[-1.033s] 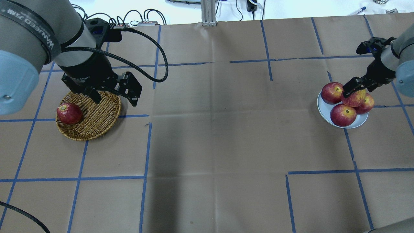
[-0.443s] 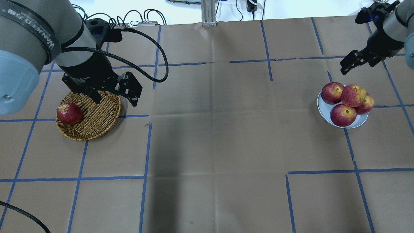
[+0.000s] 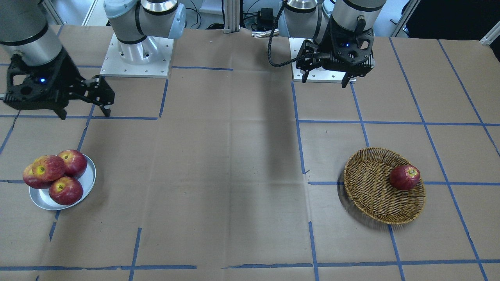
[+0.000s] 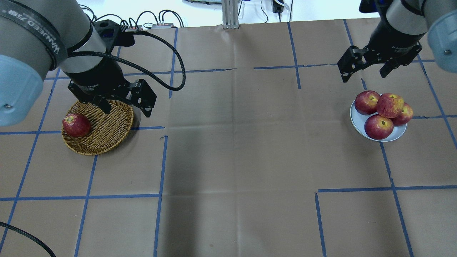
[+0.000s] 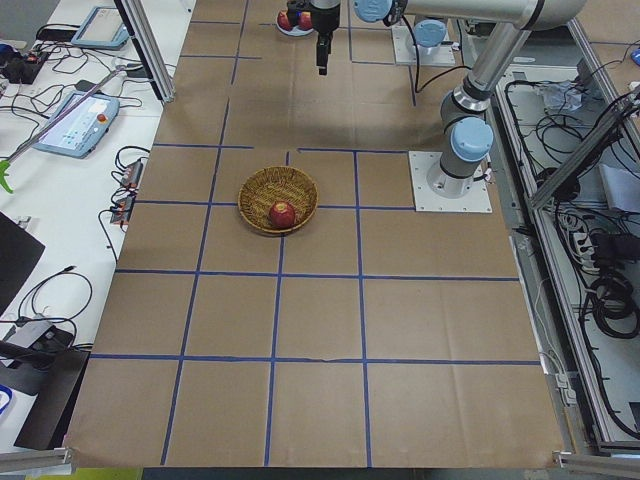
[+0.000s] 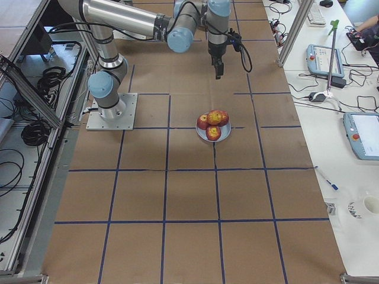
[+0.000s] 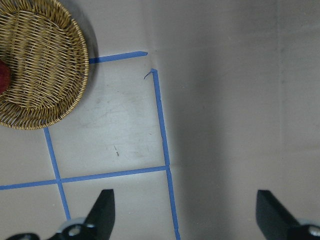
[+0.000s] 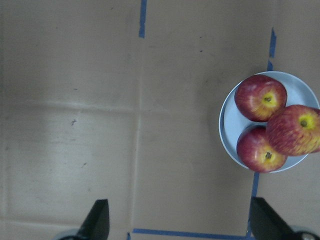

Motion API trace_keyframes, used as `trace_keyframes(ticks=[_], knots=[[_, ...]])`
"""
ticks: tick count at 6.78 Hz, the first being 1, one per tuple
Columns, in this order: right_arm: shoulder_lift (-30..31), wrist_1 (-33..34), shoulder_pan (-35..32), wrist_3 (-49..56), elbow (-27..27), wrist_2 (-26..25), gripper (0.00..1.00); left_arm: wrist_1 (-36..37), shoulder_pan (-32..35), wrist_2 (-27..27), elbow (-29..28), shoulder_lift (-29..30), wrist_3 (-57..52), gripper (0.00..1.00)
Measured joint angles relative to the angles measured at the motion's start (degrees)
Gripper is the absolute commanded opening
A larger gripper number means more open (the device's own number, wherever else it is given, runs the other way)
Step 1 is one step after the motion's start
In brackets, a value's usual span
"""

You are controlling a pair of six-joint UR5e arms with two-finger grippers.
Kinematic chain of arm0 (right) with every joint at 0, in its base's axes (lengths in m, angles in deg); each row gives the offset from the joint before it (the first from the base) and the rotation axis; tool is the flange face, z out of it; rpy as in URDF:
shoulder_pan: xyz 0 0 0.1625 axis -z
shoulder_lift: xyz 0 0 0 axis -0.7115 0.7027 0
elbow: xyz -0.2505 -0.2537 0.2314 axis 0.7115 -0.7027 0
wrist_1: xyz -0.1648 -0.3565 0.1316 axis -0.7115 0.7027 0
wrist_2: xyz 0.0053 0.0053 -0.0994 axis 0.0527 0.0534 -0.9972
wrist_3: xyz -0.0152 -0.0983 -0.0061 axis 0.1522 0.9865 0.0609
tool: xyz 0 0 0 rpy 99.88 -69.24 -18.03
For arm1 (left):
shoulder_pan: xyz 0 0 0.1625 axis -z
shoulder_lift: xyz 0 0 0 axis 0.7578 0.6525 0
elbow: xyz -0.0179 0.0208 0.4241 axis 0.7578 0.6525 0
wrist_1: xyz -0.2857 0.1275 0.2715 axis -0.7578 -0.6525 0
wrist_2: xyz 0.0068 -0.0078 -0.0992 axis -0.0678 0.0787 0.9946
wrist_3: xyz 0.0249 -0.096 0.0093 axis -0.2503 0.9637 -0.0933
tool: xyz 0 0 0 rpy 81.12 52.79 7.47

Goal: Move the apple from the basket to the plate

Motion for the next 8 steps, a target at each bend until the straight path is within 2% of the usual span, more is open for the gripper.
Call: trace_keyframes(ticks=[2, 8], knots=[[1.7, -3.5, -5.1, -6.8, 0.1, -0.5, 1.00, -0.3, 0.1, -0.2, 0.0, -1.1, -0.1, 0.99], [1.9, -4.2, -6.1, -8.0, 0.2, -0.3, 1.00, -1.0, 0.2, -0.5, 1.0, -3.0, 0.1, 0.99]])
